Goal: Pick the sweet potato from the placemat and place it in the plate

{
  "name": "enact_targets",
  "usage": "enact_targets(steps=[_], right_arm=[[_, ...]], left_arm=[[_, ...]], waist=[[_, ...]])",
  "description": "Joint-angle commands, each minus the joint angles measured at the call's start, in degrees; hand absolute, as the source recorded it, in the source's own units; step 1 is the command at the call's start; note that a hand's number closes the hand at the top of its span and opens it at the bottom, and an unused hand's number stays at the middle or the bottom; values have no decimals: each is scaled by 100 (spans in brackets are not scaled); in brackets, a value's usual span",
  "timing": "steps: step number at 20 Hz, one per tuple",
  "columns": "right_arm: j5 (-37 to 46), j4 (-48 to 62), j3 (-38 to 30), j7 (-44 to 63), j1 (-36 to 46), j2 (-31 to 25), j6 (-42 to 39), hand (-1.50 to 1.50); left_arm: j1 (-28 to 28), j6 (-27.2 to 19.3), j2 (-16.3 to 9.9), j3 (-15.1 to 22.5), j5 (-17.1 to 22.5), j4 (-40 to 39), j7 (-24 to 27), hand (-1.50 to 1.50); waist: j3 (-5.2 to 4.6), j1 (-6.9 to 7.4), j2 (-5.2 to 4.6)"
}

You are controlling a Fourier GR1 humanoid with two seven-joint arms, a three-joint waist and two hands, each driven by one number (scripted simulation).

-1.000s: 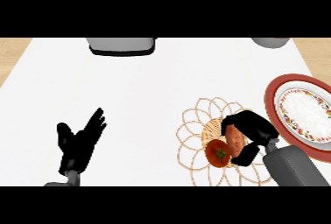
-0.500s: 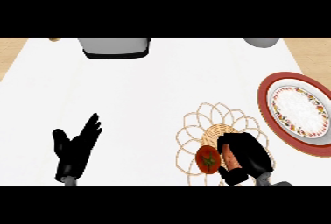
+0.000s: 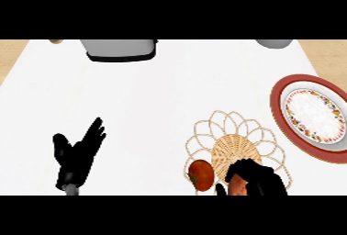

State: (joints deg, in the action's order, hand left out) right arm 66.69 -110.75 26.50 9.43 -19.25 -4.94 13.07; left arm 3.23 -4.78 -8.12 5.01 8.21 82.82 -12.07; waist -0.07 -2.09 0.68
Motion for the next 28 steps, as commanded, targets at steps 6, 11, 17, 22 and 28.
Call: enact_targets(steps=[6,11,17,22,28], right_arm=[[-959,-1511,-522,206,-886,218,991,150],[-2400,-1370,-1646,-29,-624,-33,1188,150],[-3822,68,-3104,-995,463,-490,1372,150],[-4575,1663,-4442,-1565,1597,-1046,1640,150],[-5368,4038,-5238,-2885,2774,-1837,1294,150]], left_arm=[[-218,113,45,-19,47,-113,-100,0],[118,45,24,168,-71,588,-355,0],[-223,285,-68,-141,58,14,-135,0],[-148,94,262,102,-190,-245,255,0],[-332,174,37,-22,-43,289,-440,0]], waist=[[10,132,-58],[16,214,-58],[12,220,-71],[17,268,-92],[23,308,-91]])
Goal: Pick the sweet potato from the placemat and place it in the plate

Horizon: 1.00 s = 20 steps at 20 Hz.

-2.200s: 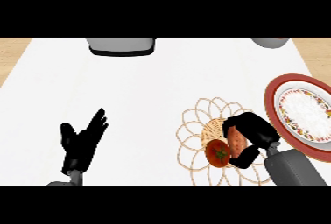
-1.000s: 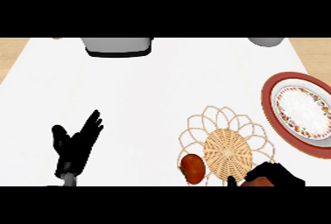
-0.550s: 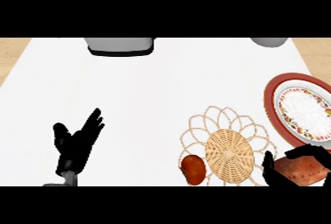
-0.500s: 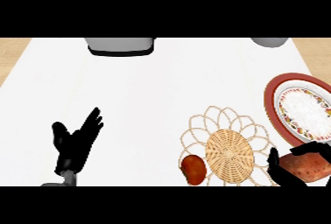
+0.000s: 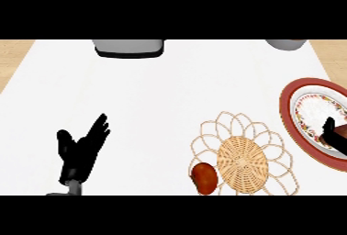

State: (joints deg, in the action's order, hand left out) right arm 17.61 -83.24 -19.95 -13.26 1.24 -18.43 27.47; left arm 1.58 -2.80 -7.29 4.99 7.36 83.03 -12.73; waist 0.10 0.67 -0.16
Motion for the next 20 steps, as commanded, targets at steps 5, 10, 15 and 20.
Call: enact_targets(steps=[5,10,15,20], right_arm=[[-410,3435,-746,-1482,1985,-896,-121,150],[-197,4869,-767,-1054,2427,-1439,-364,150],[421,5949,-232,-938,2801,-1869,-1012,-150],[79,6505,-528,-1955,3108,-1672,-1433,-150]], left_arm=[[-315,121,9,-188,28,-453,146,0],[-312,18,152,-3,-87,-318,20,0],[-364,132,-17,-63,-57,-199,-90,0],[-547,-35,179,39,-215,-330,-12,0]], waist=[[-2,33,-21],[2,131,-65],[18,274,-94],[33,218,-117]])
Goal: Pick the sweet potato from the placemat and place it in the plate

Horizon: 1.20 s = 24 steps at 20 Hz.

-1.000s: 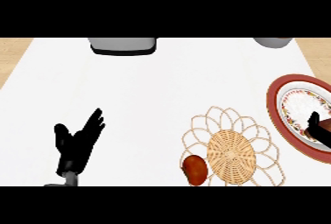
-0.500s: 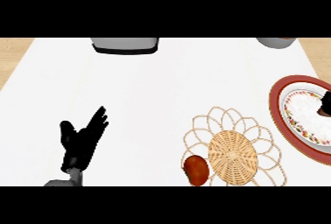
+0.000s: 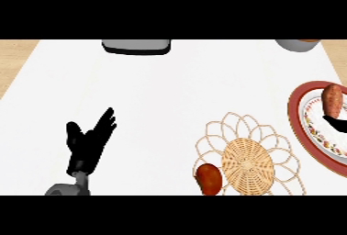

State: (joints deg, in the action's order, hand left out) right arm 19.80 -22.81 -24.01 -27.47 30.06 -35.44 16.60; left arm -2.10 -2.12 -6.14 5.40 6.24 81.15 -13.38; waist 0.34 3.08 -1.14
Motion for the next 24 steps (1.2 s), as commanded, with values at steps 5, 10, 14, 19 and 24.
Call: enact_targets(steps=[5,10,14,19,24], right_arm=[[-781,559,-732,-1176,501,-32,-769,-150],[-1403,911,-1359,-1547,248,-404,-1485,-150],[-1543,1216,-1498,-1576,79,-760,-2106,-150],[-1625,1303,-1468,-1789,-503,-1245,-3689,-150],[-1456,1280,-1266,-2530,-1189,-1279,-4311,-150]], left_arm=[[128,-87,132,118,-128,30,125,0],[42,-60,39,-95,-16,-37,75,0],[238,-81,116,30,-54,152,23,0],[217,-21,23,-172,-3,-109,202,0],[408,-164,99,77,-144,474,-163,0]], waist=[[5,-56,18],[-2,-155,25],[1,-124,27],[-7,-222,53],[2,-206,73]])
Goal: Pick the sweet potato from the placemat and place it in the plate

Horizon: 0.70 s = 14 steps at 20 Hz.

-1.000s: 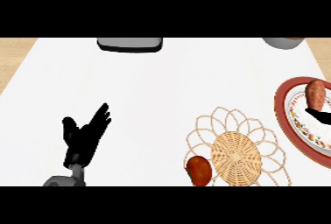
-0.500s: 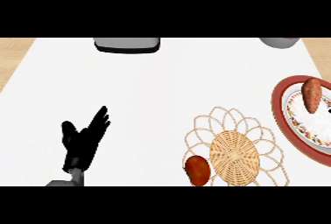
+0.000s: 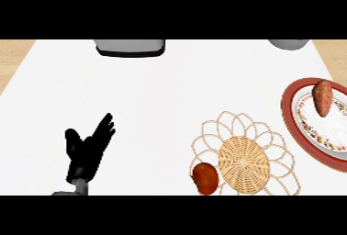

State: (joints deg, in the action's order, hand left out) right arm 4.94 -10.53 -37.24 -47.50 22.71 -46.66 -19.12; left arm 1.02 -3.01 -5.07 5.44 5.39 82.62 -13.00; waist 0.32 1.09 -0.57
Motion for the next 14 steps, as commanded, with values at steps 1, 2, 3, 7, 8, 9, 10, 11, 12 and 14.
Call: enact_targets(steps=[1,2,3,7,8,9,10,11,12,14], right_arm=[[50,20,101,-430,-382,-238,-853,-150],[52,-16,126,-581,-598,-237,-900,-150],[86,-85,190,-577,-599,-239,-886,-150],[212,-260,351,-1071,-1166,-275,-806,-150],[268,-261,411,-1084,-1120,-257,-722,-150],[313,-226,461,-1105,-1095,-111,-573,-150],[241,-270,427,-1211,-1307,-207,-779,-150],[309,-216,455,-1307,-1368,-255,-635,-150],[268,-223,454,-1205,-1305,-208,-618,-150],[224,-265,449,-1347,-1528,-149,-577,-150]], left_arm=[[-138,32,16,-73,97,31,-132,0],[-86,-45,96,-20,-27,-146,68,0],[113,42,-10,-44,10,-2,45,0],[69,243,-307,-274,194,230,-194,0],[-37,117,-60,-207,64,-182,212,0],[139,213,-140,-198,104,-76,147,0],[322,16,19,25,-16,372,-68,0],[90,62,53,-20,-7,13,46,0],[-53,272,-248,-349,245,56,-142,0],[288,73,-166,-220,52,269,-83,0]], waist=[[-1,-25,10],[-7,-59,19],[-9,-43,28],[-11,-78,44],[-10,-78,31],[-6,-46,29],[-9,-67,49],[-2,-74,31],[-8,-71,37],[-12,-77,51]])
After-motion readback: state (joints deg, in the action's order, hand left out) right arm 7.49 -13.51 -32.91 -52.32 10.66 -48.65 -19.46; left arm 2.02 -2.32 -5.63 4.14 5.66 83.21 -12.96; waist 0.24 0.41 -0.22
